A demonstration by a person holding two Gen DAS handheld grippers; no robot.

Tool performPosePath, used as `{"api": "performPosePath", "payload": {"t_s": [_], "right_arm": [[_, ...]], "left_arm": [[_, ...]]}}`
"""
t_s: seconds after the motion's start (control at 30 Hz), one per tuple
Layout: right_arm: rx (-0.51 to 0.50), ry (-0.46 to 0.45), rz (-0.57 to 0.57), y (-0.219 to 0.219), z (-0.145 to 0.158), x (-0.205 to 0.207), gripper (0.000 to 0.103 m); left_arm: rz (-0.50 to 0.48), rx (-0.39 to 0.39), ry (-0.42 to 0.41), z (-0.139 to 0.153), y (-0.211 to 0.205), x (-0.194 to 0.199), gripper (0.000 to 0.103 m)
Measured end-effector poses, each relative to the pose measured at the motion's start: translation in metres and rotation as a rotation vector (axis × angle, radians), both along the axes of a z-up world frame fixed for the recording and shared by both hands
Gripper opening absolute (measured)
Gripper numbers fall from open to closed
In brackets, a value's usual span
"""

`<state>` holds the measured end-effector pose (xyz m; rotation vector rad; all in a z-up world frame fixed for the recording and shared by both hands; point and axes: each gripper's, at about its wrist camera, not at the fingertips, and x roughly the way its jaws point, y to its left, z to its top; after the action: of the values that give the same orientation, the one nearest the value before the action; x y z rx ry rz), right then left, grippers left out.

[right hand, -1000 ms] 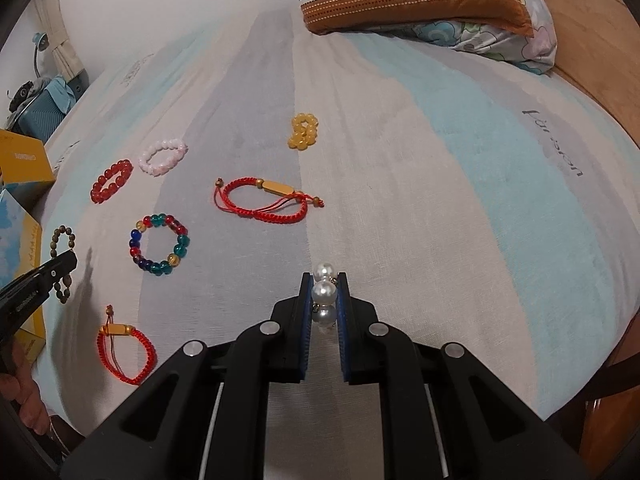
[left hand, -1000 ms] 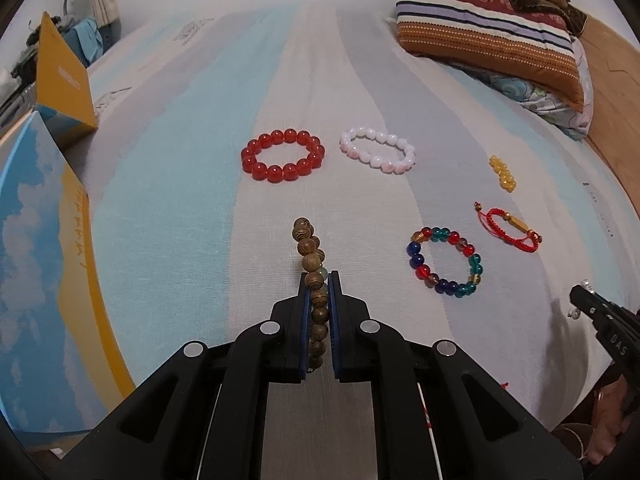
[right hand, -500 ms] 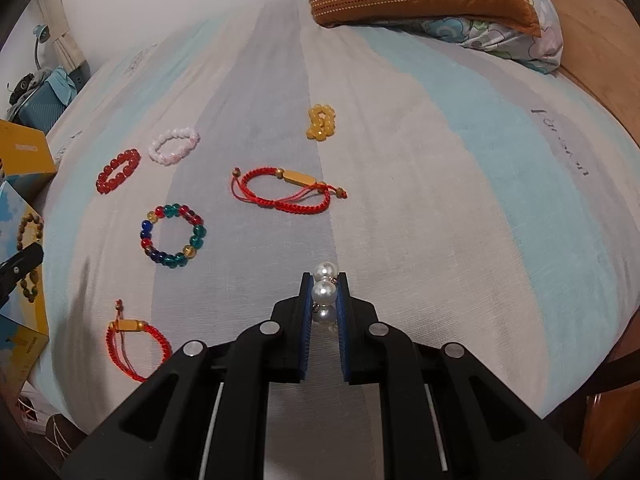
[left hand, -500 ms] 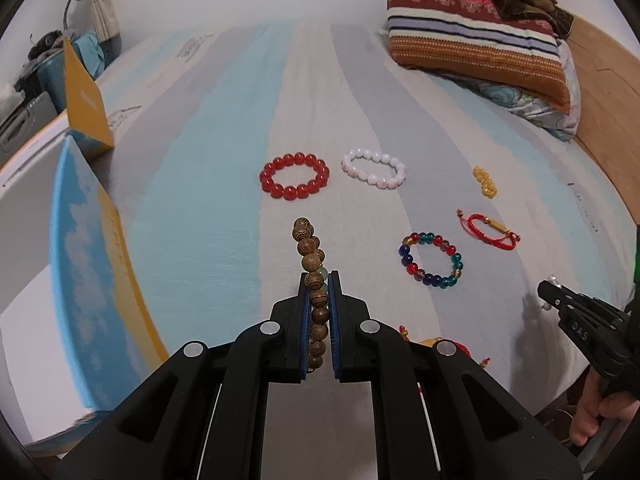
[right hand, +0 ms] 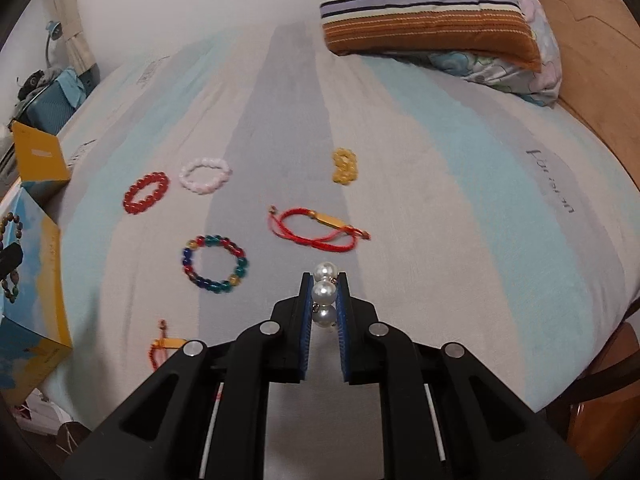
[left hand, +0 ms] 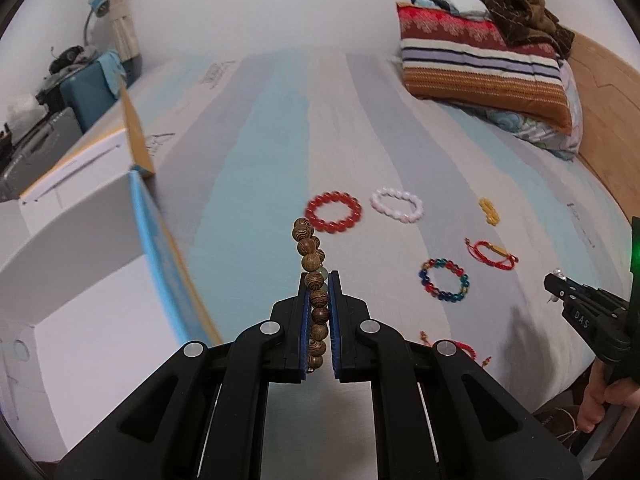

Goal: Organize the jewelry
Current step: 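Carry the wooden bracelet and pearls with both tools over the white box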

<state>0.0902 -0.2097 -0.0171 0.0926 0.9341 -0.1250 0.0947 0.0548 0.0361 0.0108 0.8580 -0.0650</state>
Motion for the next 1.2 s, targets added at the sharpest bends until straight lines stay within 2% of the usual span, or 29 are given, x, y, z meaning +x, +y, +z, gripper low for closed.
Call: {"api": "performPosePath", "payload": {"t_s": [0.13, 0.27, 0.4, 0.8, 1.03, 1.2], "right_arm": [[-0.009, -0.015, 0.023, 0.015, 0.012, 0.006, 0.010], [-0.034, -0.038, 0.059, 0.038, 0.025, 0.012, 0.010], [-0.035, -0.057, 0.111, 0.069, 0.038, 0.020, 0.010], [-0.015, -0.104, 0.307, 0.193, 0.069, 0.026, 0.010], [0.006, -0.132, 0.448, 0.272, 0.084, 0.012, 0.010], [0.026, -0.120, 0.539, 0.318, 0.084, 0.005, 0.010]], "left_arm": [[0.034, 0.010, -0.018, 0.012, 0.018, -0.005, 0.008], [0.109, 0.019, -0.056, 0.025, 0.046, -0.012, 0.008], [0.159, 0.031, -0.053, 0.029, 0.073, -0.017, 0.008], [0.300, 0.030, -0.031, 0.027, 0.161, -0.047, 0.008], [0.386, 0.020, -0.006, 0.022, 0.215, -0.068, 0.008], [0.430, 0.010, 0.006, 0.016, 0.245, -0.083, 0.008]]}}
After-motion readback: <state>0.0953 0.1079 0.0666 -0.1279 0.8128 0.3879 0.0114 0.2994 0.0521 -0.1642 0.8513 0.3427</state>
